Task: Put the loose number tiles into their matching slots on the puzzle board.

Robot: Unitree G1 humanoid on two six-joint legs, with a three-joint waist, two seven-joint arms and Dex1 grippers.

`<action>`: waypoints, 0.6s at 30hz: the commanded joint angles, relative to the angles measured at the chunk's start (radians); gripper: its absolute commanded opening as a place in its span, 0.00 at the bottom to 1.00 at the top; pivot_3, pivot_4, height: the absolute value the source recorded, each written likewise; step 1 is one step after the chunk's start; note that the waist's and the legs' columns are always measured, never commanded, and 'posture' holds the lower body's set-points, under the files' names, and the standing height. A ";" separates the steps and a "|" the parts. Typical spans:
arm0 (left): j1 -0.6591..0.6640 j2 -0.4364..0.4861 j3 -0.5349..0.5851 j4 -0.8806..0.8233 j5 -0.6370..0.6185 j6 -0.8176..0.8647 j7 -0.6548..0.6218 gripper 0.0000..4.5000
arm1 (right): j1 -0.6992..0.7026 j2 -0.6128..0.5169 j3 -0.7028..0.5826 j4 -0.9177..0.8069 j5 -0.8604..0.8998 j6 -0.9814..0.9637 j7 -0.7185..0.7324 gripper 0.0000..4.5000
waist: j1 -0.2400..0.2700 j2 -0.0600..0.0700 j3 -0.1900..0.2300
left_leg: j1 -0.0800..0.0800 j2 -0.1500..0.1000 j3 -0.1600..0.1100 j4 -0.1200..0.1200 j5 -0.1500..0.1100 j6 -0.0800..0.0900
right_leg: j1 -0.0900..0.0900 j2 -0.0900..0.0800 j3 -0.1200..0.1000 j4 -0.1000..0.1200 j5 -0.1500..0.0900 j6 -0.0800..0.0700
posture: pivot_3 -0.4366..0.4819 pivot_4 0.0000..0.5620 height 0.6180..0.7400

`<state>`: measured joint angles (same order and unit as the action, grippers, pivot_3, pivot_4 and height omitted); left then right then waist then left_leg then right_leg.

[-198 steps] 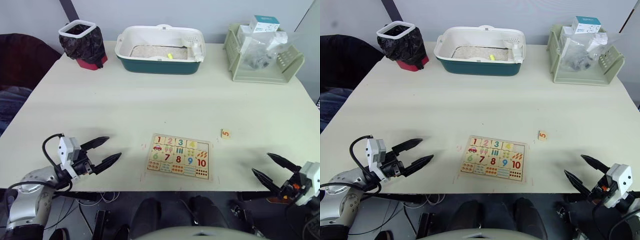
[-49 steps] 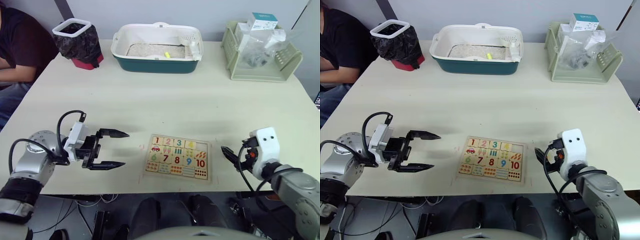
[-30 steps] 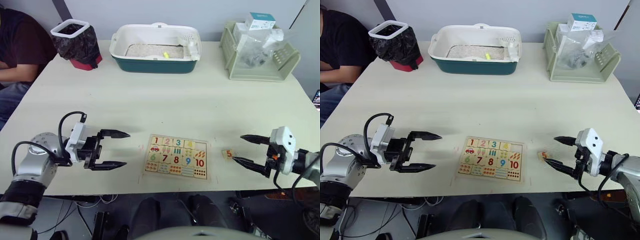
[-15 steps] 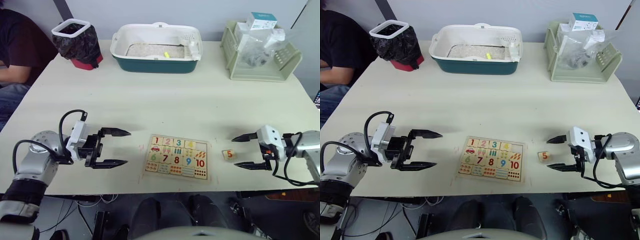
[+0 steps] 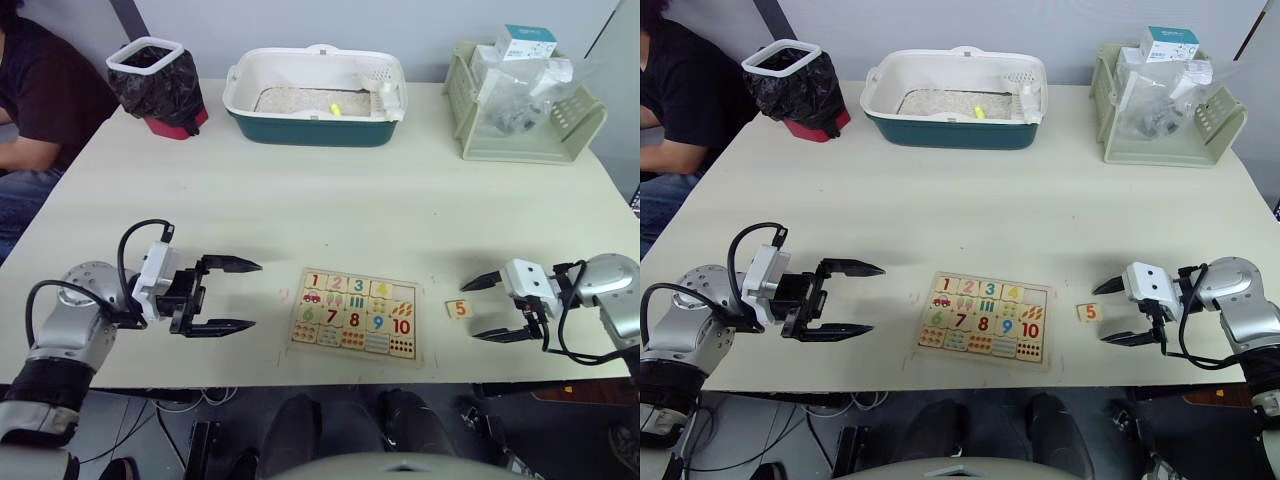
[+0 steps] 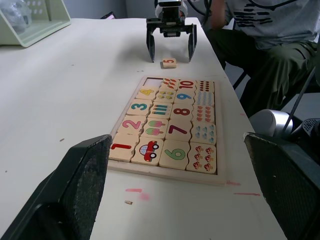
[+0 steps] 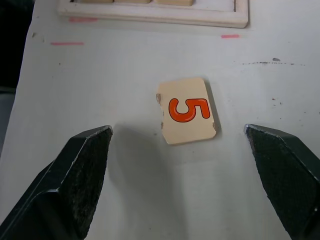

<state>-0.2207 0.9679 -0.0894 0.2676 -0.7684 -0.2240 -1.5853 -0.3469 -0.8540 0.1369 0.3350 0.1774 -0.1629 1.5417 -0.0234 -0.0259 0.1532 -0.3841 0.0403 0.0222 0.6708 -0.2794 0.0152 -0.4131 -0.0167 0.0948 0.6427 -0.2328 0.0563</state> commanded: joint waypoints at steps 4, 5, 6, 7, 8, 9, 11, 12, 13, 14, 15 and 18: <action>0.001 0.004 0.014 -0.009 -0.008 -0.013 -0.029 1.00 | -0.032 0.013 0.005 0.029 -0.009 -0.042 0.003 0.73 | 0.004 0.000 0.000 | 0.000 0.000 0.000 0.000 0.000 0.000 | 0.000 0.000 0.000 0.000 0.000 0.000 | 0.48 0.27 1.00; 0.002 0.004 0.014 -0.009 -0.008 -0.014 -0.029 1.00 | -0.034 0.015 0.005 0.033 -0.010 -0.046 0.003 0.61 | 0.005 0.000 0.000 | 0.000 0.000 0.000 0.000 0.000 0.000 | 0.000 0.000 0.000 0.000 0.000 0.000 | 0.48 0.27 1.00; 0.003 0.004 0.015 -0.009 -0.008 -0.014 -0.029 1.00 | -0.035 0.018 0.005 0.035 -0.010 -0.053 0.002 0.51 | 0.007 0.000 0.000 | 0.000 0.000 0.000 0.000 0.000 0.000 | 0.000 0.000 0.000 0.000 0.000 0.000 | 0.48 0.27 1.00; 0.004 0.004 0.015 -0.010 -0.008 -0.014 -0.029 1.00 | -0.035 0.019 0.004 0.035 -0.009 -0.058 0.001 0.40 | 0.008 0.000 0.000 | 0.000 0.000 0.000 0.000 0.000 0.000 | 0.000 0.000 0.000 0.000 0.000 0.000 | 0.48 0.27 1.00; 0.003 0.003 0.016 -0.010 -0.008 -0.014 -0.029 1.00 | -0.036 0.021 0.003 0.036 -0.007 -0.062 0.001 0.28 | 0.008 0.000 0.000 | 0.000 0.000 0.000 0.000 0.000 0.000 | 0.000 0.000 0.000 0.000 0.000 0.000 | 0.48 0.27 1.00; 0.003 0.003 0.016 -0.010 -0.007 -0.014 -0.029 1.00 | -0.035 0.022 0.002 0.036 -0.006 -0.065 0.000 0.19 | 0.009 0.000 0.000 | 0.000 0.000 0.000 0.000 0.000 0.000 | 0.000 0.000 0.000 0.000 0.000 0.000 | 0.48 0.27 1.00; 0.005 0.003 0.016 -0.011 -0.008 -0.015 -0.029 1.00 | -0.028 0.018 -0.002 0.023 -0.001 -0.066 0.000 0.19 | 0.009 0.000 0.000 | 0.000 0.000 0.000 0.000 0.000 0.000 | 0.000 0.000 0.000 0.000 0.000 0.000 | 0.48 0.27 1.00; 0.006 0.004 0.016 -0.011 -0.008 -0.016 -0.029 1.00 | -0.024 0.015 -0.004 0.012 0.003 -0.063 -0.001 0.19 | 0.009 0.000 0.000 | 0.000 0.000 0.000 0.000 0.000 0.000 | 0.000 0.000 0.000 0.000 0.000 0.000 | 0.48 0.27 1.00; 0.005 0.003 0.016 -0.011 -0.008 -0.016 -0.029 1.00 | -0.015 0.009 -0.013 -0.017 0.015 -0.042 -0.006 0.19 | 0.009 0.000 0.000 | 0.000 0.000 0.000 0.000 0.000 0.000 | 0.000 0.000 0.000 0.000 0.000 0.000 | 0.48 0.27 1.00; 0.005 0.002 0.016 -0.010 -0.007 -0.017 -0.029 1.00 | -0.006 0.003 -0.022 -0.045 0.025 -0.020 -0.012 0.19 | 0.009 0.000 0.000 | 0.000 0.000 0.000 0.000 0.000 0.000 | 0.000 0.000 0.000 0.000 0.000 0.000 | 0.48 0.27 1.00; 0.004 0.002 0.015 -0.010 -0.007 -0.018 -0.029 1.00 | 0.007 -0.005 -0.032 -0.080 0.037 0.010 -0.022 0.19 | 0.010 0.000 0.000 | 0.000 0.000 0.000 0.000 0.000 0.000 | 0.000 0.000 0.000 0.000 0.000 0.000 | 0.48 0.27 1.00; 0.004 0.002 0.015 -0.009 -0.007 -0.020 -0.029 1.00 | 0.042 -0.028 -0.055 -0.169 0.060 0.088 -0.053 0.19 | 0.010 0.000 0.000 | 0.000 0.000 0.000 0.000 0.000 0.000 | 0.000 0.000 0.000 0.001 0.000 0.000 | 0.48 0.27 1.00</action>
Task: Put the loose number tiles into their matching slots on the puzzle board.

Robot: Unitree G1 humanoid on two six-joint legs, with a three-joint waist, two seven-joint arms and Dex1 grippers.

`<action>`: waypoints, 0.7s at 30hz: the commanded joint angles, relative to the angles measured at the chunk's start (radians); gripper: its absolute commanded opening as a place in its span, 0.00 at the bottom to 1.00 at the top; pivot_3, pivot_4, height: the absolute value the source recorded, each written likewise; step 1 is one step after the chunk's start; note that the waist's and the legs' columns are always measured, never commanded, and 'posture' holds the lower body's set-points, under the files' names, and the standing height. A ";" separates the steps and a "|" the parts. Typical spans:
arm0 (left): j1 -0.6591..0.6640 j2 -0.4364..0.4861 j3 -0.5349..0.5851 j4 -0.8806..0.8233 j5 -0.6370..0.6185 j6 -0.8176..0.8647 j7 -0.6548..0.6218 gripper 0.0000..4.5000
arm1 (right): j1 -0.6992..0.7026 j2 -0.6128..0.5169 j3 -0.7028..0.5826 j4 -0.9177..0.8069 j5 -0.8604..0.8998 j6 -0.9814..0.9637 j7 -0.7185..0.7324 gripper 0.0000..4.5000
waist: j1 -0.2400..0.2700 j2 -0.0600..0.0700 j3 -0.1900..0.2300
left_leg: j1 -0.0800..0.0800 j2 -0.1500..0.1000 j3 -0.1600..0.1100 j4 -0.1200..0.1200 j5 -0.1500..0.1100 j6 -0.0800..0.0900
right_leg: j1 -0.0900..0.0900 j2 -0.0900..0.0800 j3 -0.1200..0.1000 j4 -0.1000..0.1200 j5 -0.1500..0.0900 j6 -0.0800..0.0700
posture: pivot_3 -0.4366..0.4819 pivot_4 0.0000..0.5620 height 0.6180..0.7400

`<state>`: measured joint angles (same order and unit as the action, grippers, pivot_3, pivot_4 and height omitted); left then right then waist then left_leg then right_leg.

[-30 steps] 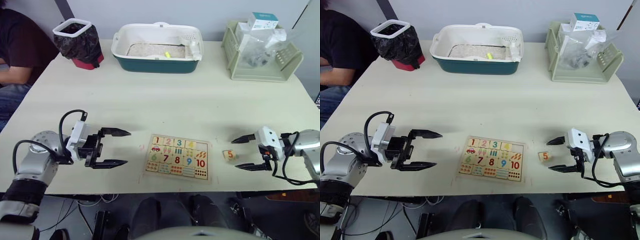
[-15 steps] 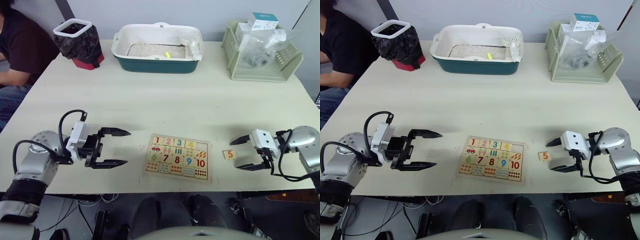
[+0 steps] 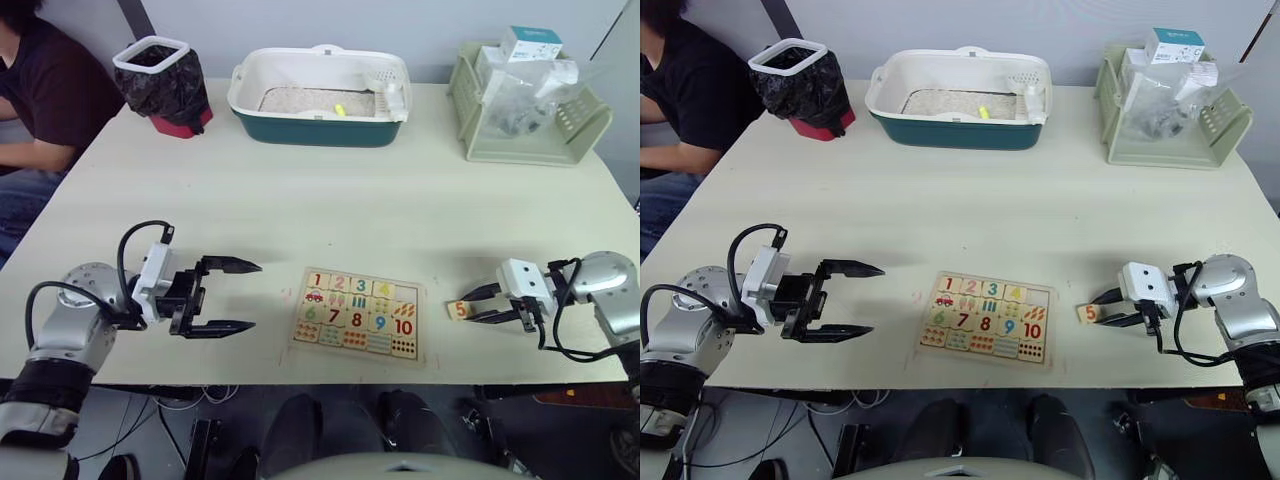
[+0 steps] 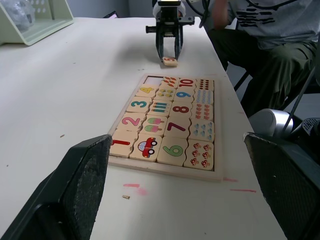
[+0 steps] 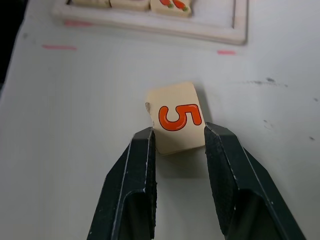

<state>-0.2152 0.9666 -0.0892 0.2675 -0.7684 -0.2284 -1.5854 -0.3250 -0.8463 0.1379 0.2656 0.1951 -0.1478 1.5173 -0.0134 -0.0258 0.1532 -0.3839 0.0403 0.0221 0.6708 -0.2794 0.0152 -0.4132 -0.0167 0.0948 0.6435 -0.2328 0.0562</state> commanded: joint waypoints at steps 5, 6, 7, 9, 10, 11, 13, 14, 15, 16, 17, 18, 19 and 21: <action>-0.011 0.001 -0.001 0.004 -0.010 -0.029 -0.029 1.00 | 0.165 -0.144 -0.147 -0.458 0.158 0.447 -0.140 0.19 | 0.007 0.003 0.001 | -0.001 -0.001 -0.001 0.001 0.000 0.000 | 0.000 -0.001 0.000 0.000 0.000 0.000 | 0.48 0.27 1.00; -0.015 -0.003 -0.004 0.009 -0.010 -0.032 -0.029 1.00 | 0.177 -0.154 -0.156 -0.502 0.160 0.489 -0.171 0.19 | 0.005 0.003 0.001 | -0.001 0.000 -0.001 0.001 0.000 0.000 | 0.000 0.000 -0.001 0.000 0.000 0.000 | 0.48 0.27 1.00; -0.020 -0.006 -0.012 0.014 -0.009 -0.039 -0.029 1.00 | 0.189 -0.166 -0.168 -0.557 0.163 0.541 -0.206 0.19 | 0.002 0.002 0.000 | -0.001 0.000 -0.001 0.001 0.000 0.000 | 0.000 0.000 -0.001 0.000 0.000 0.000 | 0.48 0.27 1.00; -0.033 -0.014 -0.025 0.030 -0.004 -0.054 -0.029 1.00 | 0.204 -0.185 -0.184 -0.643 0.168 0.634 -0.263 0.19 | 0.000 0.002 0.000 | 0.000 0.000 -0.001 0.001 0.000 0.000 | 0.000 0.000 0.000 0.000 0.000 0.000 | 0.48 0.27 1.00; -0.043 -0.017 -0.030 0.040 -0.001 -0.057 -0.029 1.00 | 0.207 -0.190 -0.191 -0.685 0.181 0.691 -0.291 0.19 | 0.000 0.002 0.000 | 0.000 0.000 0.000 0.001 0.000 0.000 | 0.000 0.000 0.000 0.000 0.000 0.000 | 0.48 0.27 1.00; -0.056 -0.021 -0.036 0.052 0.000 -0.059 -0.029 1.00 | 0.204 -0.197 -0.190 -0.731 0.183 0.754 -0.326 0.19 | 0.000 0.002 0.000 | 0.000 0.000 0.000 0.001 0.000 0.000 | 0.000 0.000 0.000 0.000 0.000 0.000 | 0.48 0.27 1.00; -0.079 -0.027 -0.042 0.072 -0.001 -0.059 -0.029 1.00 | 0.180 -0.203 -0.179 -0.803 0.197 0.881 -0.393 0.19 | 0.000 0.001 0.000 | 0.000 0.000 0.000 0.002 0.000 0.000 | 0.000 0.000 0.000 0.000 0.000 0.000 | 0.48 0.27 1.00; -0.086 -0.027 -0.046 0.080 -0.003 -0.061 -0.029 1.00 | 0.163 -0.204 -0.171 -0.829 0.205 0.930 -0.417 0.19 | -0.001 0.001 0.000 | 0.000 0.000 0.000 0.002 0.000 0.000 | 0.000 0.000 0.000 0.000 0.000 0.000 | 0.48 0.27 1.00; -0.094 -0.028 -0.049 0.087 -0.003 -0.061 -0.029 1.00 | 0.138 -0.201 -0.164 -0.849 0.222 0.985 -0.437 0.19 | -0.001 0.001 0.000 | -0.001 0.000 0.000 0.002 0.000 0.000 | 0.000 0.000 0.000 0.000 0.000 0.000 | 0.48 0.27 1.00; -0.099 -0.027 -0.053 0.093 -0.004 -0.062 -0.029 1.00 | 0.114 -0.201 -0.156 -0.865 0.234 1.030 -0.451 0.19 | -0.001 0.001 0.000 | -0.001 0.000 0.000 0.002 0.000 0.000 | 0.000 0.000 0.000 0.000 0.000 0.000 | 0.48 0.27 1.00; -0.105 -0.028 -0.057 0.099 -0.003 -0.064 -0.029 1.00 | 0.087 -0.200 -0.143 -0.878 0.246 1.073 -0.465 0.19 | -0.001 0.002 0.000 | -0.001 0.000 0.000 0.002 0.000 0.000 | 0.000 0.000 0.000 0.000 0.000 0.000 | 0.48 0.27 1.00; -0.110 -0.028 -0.062 0.104 -0.003 -0.066 -0.029 1.00 | 0.062 -0.201 -0.127 -0.888 0.255 1.115 -0.479 0.19 | -0.001 0.001 0.000 | -0.001 0.000 0.000 0.002 0.000 0.000 | -0.001 0.000 0.000 0.000 0.000 0.000 | 0.48 0.27 1.00; -0.114 -0.028 -0.065 0.108 -0.003 -0.068 -0.029 1.00 | 0.037 -0.201 -0.111 -0.894 0.259 1.158 -0.496 0.19 | -0.001 0.001 0.000 | -0.001 0.000 -0.001 0.001 0.000 0.000 | -0.001 0.000 0.000 -0.001 0.000 0.000 | 0.48 0.27 1.00; -0.118 -0.025 -0.073 0.112 -0.006 -0.073 -0.029 1.00 | -0.037 -0.193 -0.049 -0.906 0.261 1.252 -0.533 0.19 | -0.001 0.001 0.000 | -0.002 0.000 -0.001 0.001 0.000 0.000 | -0.001 0.000 0.000 -0.001 0.000 0.000 | 0.48 0.27 1.00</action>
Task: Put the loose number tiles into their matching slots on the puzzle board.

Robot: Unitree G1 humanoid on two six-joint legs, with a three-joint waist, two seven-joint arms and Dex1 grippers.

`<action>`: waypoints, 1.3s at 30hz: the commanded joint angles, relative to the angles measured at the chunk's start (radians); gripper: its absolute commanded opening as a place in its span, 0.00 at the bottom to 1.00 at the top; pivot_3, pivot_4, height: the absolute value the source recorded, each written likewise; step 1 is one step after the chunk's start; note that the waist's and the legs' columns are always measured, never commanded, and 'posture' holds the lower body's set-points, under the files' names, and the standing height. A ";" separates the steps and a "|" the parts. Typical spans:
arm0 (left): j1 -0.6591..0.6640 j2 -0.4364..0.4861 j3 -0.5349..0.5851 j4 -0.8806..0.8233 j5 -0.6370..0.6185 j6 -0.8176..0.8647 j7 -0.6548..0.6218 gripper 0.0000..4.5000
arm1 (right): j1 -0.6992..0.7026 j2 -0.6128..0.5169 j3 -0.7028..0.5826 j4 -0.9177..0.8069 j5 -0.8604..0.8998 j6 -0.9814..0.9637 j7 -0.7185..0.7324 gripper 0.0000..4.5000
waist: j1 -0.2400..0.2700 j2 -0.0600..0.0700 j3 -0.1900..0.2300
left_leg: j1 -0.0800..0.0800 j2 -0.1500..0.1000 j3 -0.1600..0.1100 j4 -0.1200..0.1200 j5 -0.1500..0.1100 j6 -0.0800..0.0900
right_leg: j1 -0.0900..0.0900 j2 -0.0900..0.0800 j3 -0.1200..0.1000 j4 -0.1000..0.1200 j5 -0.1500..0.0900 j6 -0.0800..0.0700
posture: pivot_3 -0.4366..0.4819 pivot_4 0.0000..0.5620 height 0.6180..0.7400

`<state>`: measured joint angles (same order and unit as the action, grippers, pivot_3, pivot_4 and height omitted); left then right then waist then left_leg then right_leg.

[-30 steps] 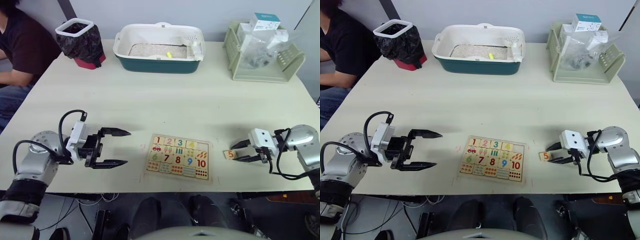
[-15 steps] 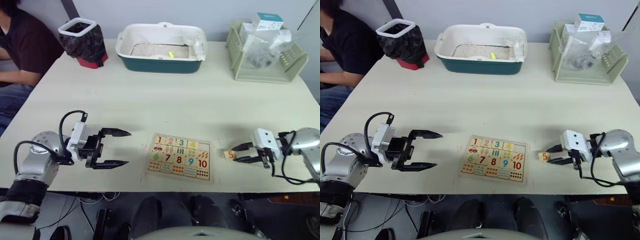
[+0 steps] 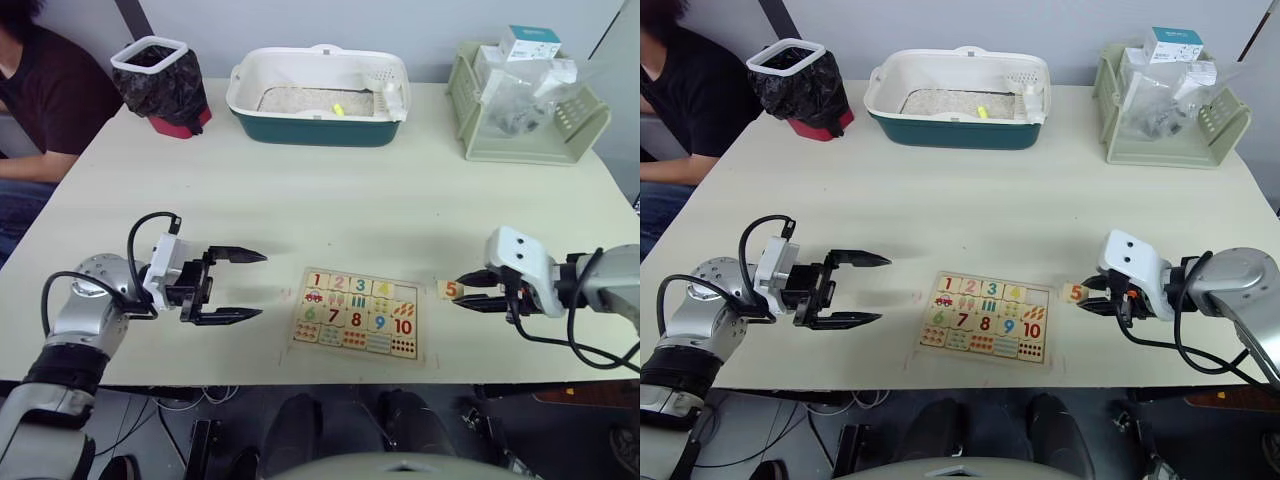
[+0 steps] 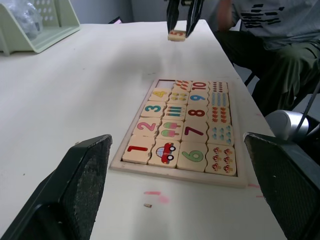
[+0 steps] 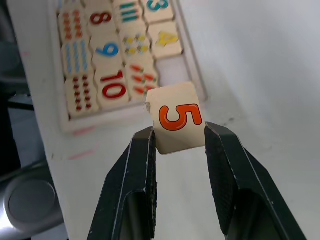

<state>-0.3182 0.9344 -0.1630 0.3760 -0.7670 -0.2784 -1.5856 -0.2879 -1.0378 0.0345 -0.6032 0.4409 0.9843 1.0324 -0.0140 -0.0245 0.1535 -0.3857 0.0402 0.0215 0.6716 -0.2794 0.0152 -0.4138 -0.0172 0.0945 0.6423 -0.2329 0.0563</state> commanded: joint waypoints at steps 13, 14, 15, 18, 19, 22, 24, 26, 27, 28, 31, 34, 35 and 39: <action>0.024 0.020 0.022 -0.021 -0.010 -0.027 -0.029 1.00 | -0.464 0.168 0.374 0.003 0.025 0.525 -0.241 0.19 | -0.001 0.000 0.000 | -0.011 0.000 -0.001 0.001 0.000 0.000 | -0.010 -0.001 -0.002 0.000 0.000 0.000 | 0.48 0.27 1.00; 0.028 0.021 0.025 -0.024 -0.010 -0.026 -0.029 1.00 | -0.475 0.175 0.383 0.006 0.029 0.536 -0.247 0.19 | -0.001 0.000 0.000 | -0.012 0.000 -0.001 0.001 0.000 0.000 | -0.010 -0.001 -0.002 0.000 0.000 0.000 | 0.48 0.27 1.00; 0.031 0.022 0.028 -0.027 -0.010 -0.024 -0.029 1.00 | -0.486 0.182 0.395 0.011 0.030 0.545 -0.257 0.19 | 0.000 -0.001 0.000 | -0.012 0.000 -0.002 0.001 0.000 0.000 | -0.010 -0.001 -0.002 0.000 0.000 0.000 | 0.48 0.27 1.00; 0.041 0.024 0.038 -0.034 -0.010 -0.021 -0.029 1.00 | -0.512 0.207 0.428 0.022 0.034 0.566 -0.281 0.19 | 0.000 -0.001 0.000 | -0.012 0.000 -0.002 0.001 0.000 0.000 | -0.010 -0.001 -0.003 0.000 0.000 0.000 | 0.48 0.27 1.00; 0.043 0.024 0.039 -0.035 -0.010 -0.020 -0.029 1.00 | -0.517 0.215 0.436 0.026 0.034 0.569 -0.288 0.19 | -0.002 -0.001 -0.001 | -0.012 0.000 -0.002 0.001 0.000 0.000 | -0.010 -0.001 -0.003 0.000 0.000 0.000 | 0.48 0.27 1.00; 0.048 0.023 0.045 -0.040 -0.008 -0.017 -0.029 1.00 | -0.532 0.243 0.459 0.040 0.035 0.577 -0.317 0.19 | -0.004 -0.001 -0.001 | -0.012 0.000 -0.002 0.001 0.000 0.000 | -0.010 -0.001 -0.003 0.000 0.000 0.000 | 0.48 0.27 1.00; 0.051 0.023 0.047 -0.043 -0.008 -0.015 -0.029 1.00 | -0.539 0.256 0.469 0.048 0.037 0.581 -0.331 0.19 | -0.003 -0.001 -0.001 | -0.012 0.000 -0.003 0.001 0.000 0.000 | -0.010 0.000 -0.003 0.000 0.000 0.000 | 0.48 0.27 1.00; 0.052 0.022 0.049 -0.045 -0.006 -0.012 -0.029 1.00 | -0.543 0.261 0.482 0.056 0.036 0.578 -0.342 0.19 | -0.003 -0.001 -0.001 | -0.012 0.000 -0.003 0.001 0.000 0.000 | -0.010 -0.001 -0.003 0.000 0.000 0.000 | 0.48 0.27 1.00; 0.053 0.022 0.050 -0.046 -0.006 -0.011 -0.029 1.00 | -0.545 0.260 0.488 0.057 0.036 0.578 -0.346 0.19 | -0.003 -0.001 -0.001 | -0.012 0.000 -0.003 0.001 0.000 0.000 | -0.010 -0.001 -0.003 0.000 0.000 0.000 | 0.48 0.27 1.00; 0.053 0.022 0.050 -0.046 -0.006 -0.010 -0.029 1.00 | -0.546 0.260 0.493 0.060 0.037 0.579 -0.351 0.19 | -0.003 -0.001 -0.001 | -0.012 0.000 -0.003 0.001 0.000 0.000 | -0.010 -0.001 -0.003 0.000 0.000 0.000 | 0.48 0.27 1.00; 0.053 0.022 0.051 -0.046 -0.005 -0.009 -0.029 1.00 | -0.546 0.255 0.507 0.063 0.036 0.573 -0.362 0.19 | -0.004 -0.001 -0.001 | -0.012 0.000 -0.003 0.001 0.000 0.000 | -0.010 -0.001 -0.003 0.000 0.000 0.000 | 0.48 0.27 1.00; 0.053 0.021 0.050 -0.047 -0.005 -0.009 -0.029 1.00 | -0.543 0.254 0.512 0.064 0.039 0.571 -0.368 0.19 | -0.004 -0.001 -0.001 | -0.012 0.000 -0.003 0.001 0.000 0.000 | -0.010 0.000 -0.003 0.000 0.000 0.000 | 0.48 0.27 1.00; 0.053 0.020 0.049 -0.047 -0.005 -0.009 -0.029 1.00 | -0.541 0.254 0.514 0.063 0.040 0.569 -0.370 0.19 | -0.004 -0.001 -0.001 | -0.012 0.000 -0.003 0.001 0.000 0.000 | -0.010 0.000 -0.003 0.000 0.000 0.000 | 0.48 0.27 1.00; 0.052 0.020 0.048 -0.047 -0.005 -0.010 -0.029 1.00 | -0.535 0.255 0.521 0.065 0.041 0.562 -0.374 0.19 | -0.004 -0.001 -0.001 | -0.012 0.000 -0.003 0.001 0.000 0.000 | -0.010 -0.001 -0.003 0.000 0.000 0.000 | 0.48 0.27 1.00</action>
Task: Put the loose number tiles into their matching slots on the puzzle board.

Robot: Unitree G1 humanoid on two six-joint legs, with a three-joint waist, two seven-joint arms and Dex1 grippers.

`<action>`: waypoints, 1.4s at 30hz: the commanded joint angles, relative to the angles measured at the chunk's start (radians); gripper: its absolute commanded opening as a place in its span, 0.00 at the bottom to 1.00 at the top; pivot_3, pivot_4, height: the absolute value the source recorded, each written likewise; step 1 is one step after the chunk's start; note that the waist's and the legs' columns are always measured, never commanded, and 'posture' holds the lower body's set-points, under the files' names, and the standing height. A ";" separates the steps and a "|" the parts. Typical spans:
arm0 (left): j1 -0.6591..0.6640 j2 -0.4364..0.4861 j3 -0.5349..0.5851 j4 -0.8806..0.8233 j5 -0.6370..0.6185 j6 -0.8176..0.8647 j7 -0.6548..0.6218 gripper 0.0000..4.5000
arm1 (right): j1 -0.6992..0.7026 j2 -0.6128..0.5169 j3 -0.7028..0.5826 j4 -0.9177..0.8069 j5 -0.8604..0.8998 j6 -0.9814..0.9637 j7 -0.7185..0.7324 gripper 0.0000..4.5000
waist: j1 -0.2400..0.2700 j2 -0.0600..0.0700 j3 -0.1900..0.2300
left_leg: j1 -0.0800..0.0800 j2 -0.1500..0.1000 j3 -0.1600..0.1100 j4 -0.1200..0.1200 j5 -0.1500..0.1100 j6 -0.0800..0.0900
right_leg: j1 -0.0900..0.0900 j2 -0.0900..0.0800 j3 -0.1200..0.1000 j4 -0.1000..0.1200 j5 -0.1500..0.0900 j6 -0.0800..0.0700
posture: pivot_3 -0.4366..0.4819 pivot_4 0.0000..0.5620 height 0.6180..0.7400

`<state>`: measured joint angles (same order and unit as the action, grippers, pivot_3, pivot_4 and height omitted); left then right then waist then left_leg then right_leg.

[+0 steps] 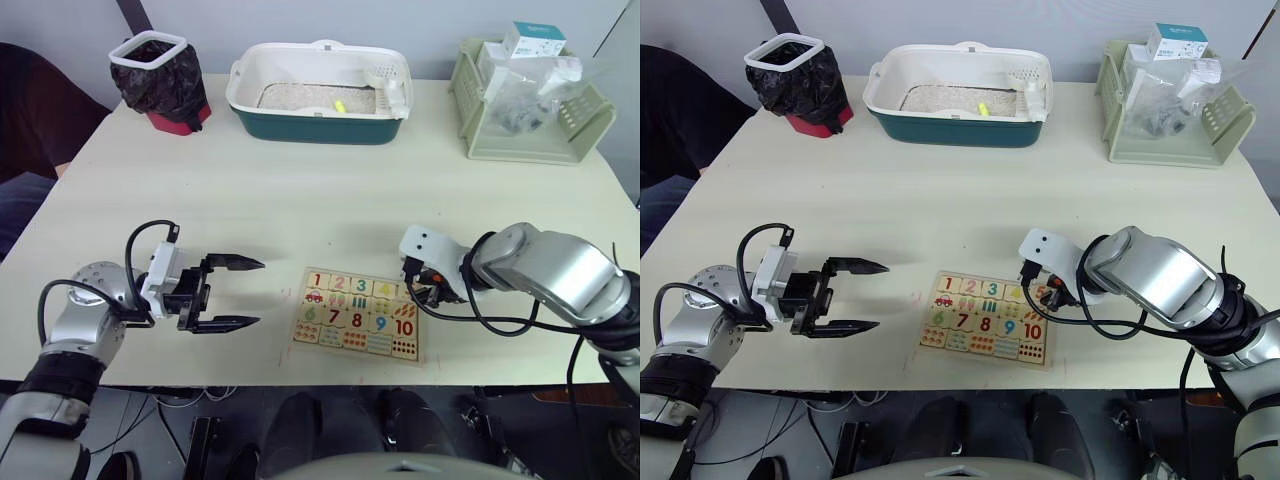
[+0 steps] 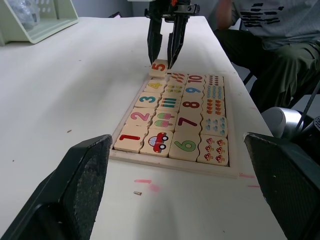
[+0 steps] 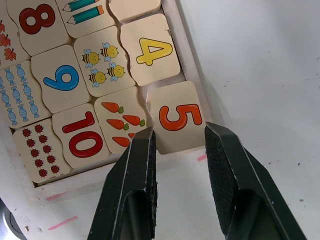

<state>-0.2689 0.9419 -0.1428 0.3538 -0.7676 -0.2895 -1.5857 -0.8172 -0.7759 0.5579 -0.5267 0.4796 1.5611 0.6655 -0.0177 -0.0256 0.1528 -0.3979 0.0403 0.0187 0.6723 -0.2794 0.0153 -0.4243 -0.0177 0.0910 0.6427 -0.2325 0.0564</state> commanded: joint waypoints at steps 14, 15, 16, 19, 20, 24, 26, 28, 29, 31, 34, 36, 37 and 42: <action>0.009 0.017 0.030 -0.031 -0.006 0.004 -0.029 1.00 | 0.004 0.000 0.024 0.008 -0.002 -0.056 -0.021 0.19 | 0.000 0.000 0.000 | 0.000 0.000 0.000 0.000 0.000 0.000 | 0.000 0.000 0.000 0.000 0.000 0.000 | 0.48 0.27 1.00; 0.009 0.017 0.030 -0.031 -0.006 0.004 -0.029 1.00 | 0.004 0.000 0.026 0.008 -0.002 -0.057 -0.021 0.19 | 0.000 0.000 0.000 | 0.000 0.000 0.000 0.000 0.000 0.000 | 0.000 0.000 0.000 0.000 0.000 0.000 | 0.48 0.27 1.00; 0.010 0.018 0.030 -0.032 -0.006 0.004 -0.029 1.00 | 0.004 0.001 0.026 0.009 -0.003 -0.057 -0.022 0.19 | 0.000 0.000 0.000 | 0.000 0.000 0.000 0.000 0.000 0.000 | 0.000 0.000 0.000 0.000 0.000 0.000 | 0.48 0.27 1.00; 0.011 0.018 0.030 -0.033 -0.007 0.004 -0.029 1.00 | 0.005 0.001 0.030 0.009 -0.003 -0.058 -0.022 0.19 | 0.000 0.000 0.000 | 0.000 0.000 0.000 0.000 0.000 0.000 | 0.000 0.000 0.000 0.000 0.000 0.000 | 0.48 0.27 1.00; 0.011 0.018 0.030 -0.033 -0.007 0.004 -0.029 1.00 | 0.006 0.002 0.030 0.009 -0.003 -0.058 -0.022 0.19 | 0.000 0.000 0.000 | 0.000 0.000 0.000 0.000 0.000 0.000 | 0.000 0.000 0.000 0.000 0.000 0.000 | 0.48 0.27 1.00; 0.010 0.017 0.030 -0.032 -0.007 0.006 -0.029 1.00 | 0.007 0.003 0.036 0.011 -0.006 -0.067 -0.023 0.19 | -0.001 0.000 0.000 | 0.000 0.000 0.000 0.000 0.000 0.000 | 0.000 0.000 0.000 0.000 0.000 0.000 | 0.48 0.27 1.00; 0.010 0.018 0.030 -0.032 -0.007 0.005 -0.029 1.00 | 0.007 0.006 0.038 0.012 -0.005 -0.070 -0.023 0.19 | -0.001 0.000 0.000 | 0.000 0.000 0.000 0.000 0.000 0.000 | 0.000 0.000 0.000 0.000 0.000 0.000 | 0.48 0.27 1.00; 0.010 0.018 0.030 -0.031 -0.007 0.006 -0.029 1.00 | 0.007 0.009 0.041 0.012 -0.005 -0.072 -0.022 0.19 | -0.001 0.000 0.000 | 0.000 0.000 0.000 0.000 0.000 0.000 | 0.000 0.000 0.000 0.000 0.000 0.000 | 0.48 0.27 1.00; 0.011 0.019 0.030 -0.031 -0.008 0.006 -0.029 1.00 | 0.007 0.009 0.042 0.010 -0.004 -0.073 -0.021 0.19 | -0.001 0.000 0.000 | 0.000 0.000 0.000 0.000 0.000 0.000 | 0.000 0.000 0.000 0.000 0.000 0.000 | 0.48 0.27 1.00; 0.012 0.019 0.031 -0.031 -0.007 0.005 -0.029 1.00 | 0.007 0.011 0.045 0.009 -0.004 -0.073 -0.020 0.19 | -0.002 0.000 0.000 | 0.000 0.000 0.000 0.000 0.000 0.000 | 0.000 0.000 0.000 0.000 0.000 0.000 | 0.48 0.27 1.00; 0.014 0.019 0.032 -0.031 -0.006 0.005 -0.029 1.00 | 0.009 0.012 0.047 0.007 -0.003 -0.071 -0.020 0.19 | -0.002 0.000 0.000 | 0.000 0.000 0.000 0.000 0.000 0.000 | 0.000 0.000 0.000 0.000 0.000 0.000 | 0.48 0.27 1.00; 0.014 0.019 0.032 -0.031 -0.006 0.004 -0.029 1.00 | 0.010 0.011 0.049 0.005 -0.002 -0.070 -0.019 0.19 | -0.002 0.000 0.000 | 0.000 0.000 0.000 0.000 0.000 0.000 | 0.000 0.000 0.000 0.000 0.000 0.000 | 0.48 0.27 1.00; 0.014 0.019 0.032 -0.030 -0.006 0.004 -0.029 1.00 | 0.009 0.010 0.050 0.004 -0.001 -0.068 -0.018 0.19 | -0.002 0.000 0.000 | 0.000 0.000 0.000 0.000 0.000 0.000 | 0.000 0.000 0.000 0.000 0.000 0.000 | 0.48 0.27 1.00; 0.014 0.019 0.031 -0.032 -0.006 0.004 -0.029 1.00 | 0.012 0.006 0.051 0.001 0.001 -0.065 -0.017 0.19 | -0.002 0.000 0.000 | 0.000 0.000 0.000 0.000 0.000 0.000 | 0.000 0.000 0.000 0.000 0.000 0.000 | 0.48 0.27 1.00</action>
<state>-0.2579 0.9428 -0.1426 0.3425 -0.7676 -0.2884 -1.5857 -0.8128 -0.7670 0.6023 -0.5100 0.4752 1.4943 0.6459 -0.0202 -0.0259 0.1526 -0.3977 0.0404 0.0186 0.6723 -0.2794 0.0153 -0.4243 -0.0176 0.0909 0.6427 -0.2325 0.0564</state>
